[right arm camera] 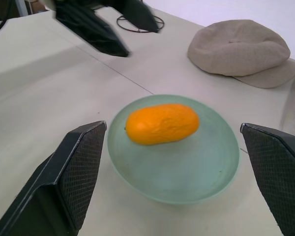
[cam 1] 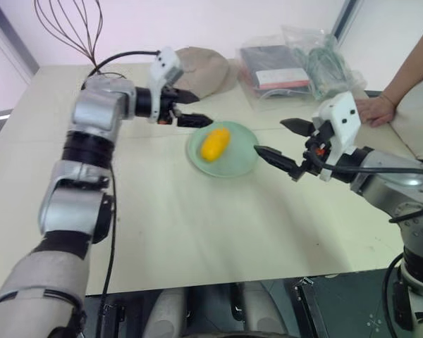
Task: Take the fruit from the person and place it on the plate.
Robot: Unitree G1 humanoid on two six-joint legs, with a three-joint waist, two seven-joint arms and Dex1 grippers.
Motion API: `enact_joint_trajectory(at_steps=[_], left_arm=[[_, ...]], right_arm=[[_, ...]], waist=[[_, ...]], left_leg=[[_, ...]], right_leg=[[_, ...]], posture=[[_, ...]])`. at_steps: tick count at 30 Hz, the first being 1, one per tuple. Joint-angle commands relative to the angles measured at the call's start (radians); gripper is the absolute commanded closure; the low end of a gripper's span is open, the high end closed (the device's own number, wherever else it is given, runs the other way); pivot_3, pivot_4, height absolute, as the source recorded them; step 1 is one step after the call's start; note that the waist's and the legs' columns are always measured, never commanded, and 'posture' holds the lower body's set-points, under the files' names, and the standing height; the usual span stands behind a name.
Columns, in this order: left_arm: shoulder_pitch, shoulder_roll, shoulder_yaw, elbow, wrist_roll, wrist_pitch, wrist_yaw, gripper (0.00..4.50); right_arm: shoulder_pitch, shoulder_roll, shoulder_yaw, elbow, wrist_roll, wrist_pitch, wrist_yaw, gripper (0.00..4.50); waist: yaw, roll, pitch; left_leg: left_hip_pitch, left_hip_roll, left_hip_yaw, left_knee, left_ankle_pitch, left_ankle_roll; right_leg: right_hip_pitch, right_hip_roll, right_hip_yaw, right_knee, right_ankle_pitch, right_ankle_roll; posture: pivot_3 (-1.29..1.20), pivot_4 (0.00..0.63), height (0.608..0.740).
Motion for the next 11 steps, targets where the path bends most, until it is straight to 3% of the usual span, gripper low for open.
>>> enact_joint_trajectory(at_steps=[1,6,11], left_arm=[[0.089,0.126,0.041,-0.191,-0.042,0.016,-0.047,0.02],[0.224,0.234,0.111,-0.331,-0.085,0.028,-0.007,0.02],[0.351,0.246,0.217,-0.478,-0.139,0.105,0.127,0.02]], right_arm=[[-0.001,-0.016,-0.024,-0.031,-0.003,-0.024,0.016,0.00],[0.011,-0.033,-0.029,-0.023,-0.012,-0.032,0.038,0.00],[0.017,-0.038,-0.026,-0.013,-0.021,-0.040,0.054,0.00]], waist=[[0.001,0.000,0.000],[0.013,0.000,0.000],[0.012,0.000,0.000]], left_leg=[[0.000,0.000,0.000,0.000,0.000,0.000],[0.000,0.000,0.000,0.001,0.000,0.000],[0.000,-0.001,0.000,0.001,0.000,0.000]], right_leg=[[0.000,0.000,0.000,0.000,0.000,0.000],[0.001,-0.002,-0.001,0.000,0.000,0.000],[0.001,-0.003,-0.001,-0.001,0.000,0.000]], posture=[[0.00,0.150,0.740],[0.00,0.150,0.740],[0.00,0.150,0.740]])
